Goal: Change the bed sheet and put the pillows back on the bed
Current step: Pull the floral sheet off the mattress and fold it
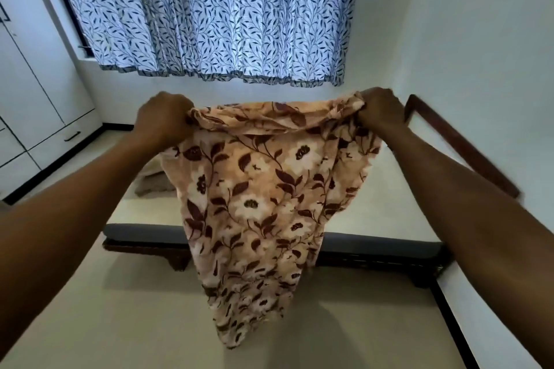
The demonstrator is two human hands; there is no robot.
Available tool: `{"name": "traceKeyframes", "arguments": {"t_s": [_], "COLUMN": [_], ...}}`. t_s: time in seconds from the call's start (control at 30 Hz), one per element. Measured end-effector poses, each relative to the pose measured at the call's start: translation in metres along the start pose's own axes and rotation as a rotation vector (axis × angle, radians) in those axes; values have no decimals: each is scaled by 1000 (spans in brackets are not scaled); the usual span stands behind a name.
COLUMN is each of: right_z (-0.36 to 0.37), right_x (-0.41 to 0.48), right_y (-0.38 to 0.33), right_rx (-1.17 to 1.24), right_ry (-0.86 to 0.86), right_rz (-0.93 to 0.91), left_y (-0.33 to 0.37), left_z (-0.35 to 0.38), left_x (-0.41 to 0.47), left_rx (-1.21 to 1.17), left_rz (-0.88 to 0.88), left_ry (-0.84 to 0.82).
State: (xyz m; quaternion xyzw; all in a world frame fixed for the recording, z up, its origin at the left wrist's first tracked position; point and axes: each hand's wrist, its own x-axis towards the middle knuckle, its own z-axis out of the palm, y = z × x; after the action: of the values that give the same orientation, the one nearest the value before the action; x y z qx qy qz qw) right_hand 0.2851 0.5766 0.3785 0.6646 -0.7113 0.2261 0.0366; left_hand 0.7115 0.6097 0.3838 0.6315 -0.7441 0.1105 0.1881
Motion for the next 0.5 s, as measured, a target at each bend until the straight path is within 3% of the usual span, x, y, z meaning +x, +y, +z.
{"name": "traceKeyframes", "arguments": {"t_s": [0.07,0.2,0.3,0.4,0.5], "right_z": [4,6,8,10,16], "right_x": [1,10,12,6,7], "right_y": [-3,-3,-2,-2,8], "right_rx": [-14,106,44,-7,-13], "right_ry": [-199,9,-177,101,61], "right_rz": [-51,-50,-118,-56,11], "left_y": [-5,-27,-38,-31,-19], "left_z": [1,7,14,17,17], "left_x": [4,10,7,5,5], "left_rx": [90,40,-71,-159,-203], "left_rz": [-57,-169,-217,-170,-120], "left_ry": [101,100,88,118,182]}}
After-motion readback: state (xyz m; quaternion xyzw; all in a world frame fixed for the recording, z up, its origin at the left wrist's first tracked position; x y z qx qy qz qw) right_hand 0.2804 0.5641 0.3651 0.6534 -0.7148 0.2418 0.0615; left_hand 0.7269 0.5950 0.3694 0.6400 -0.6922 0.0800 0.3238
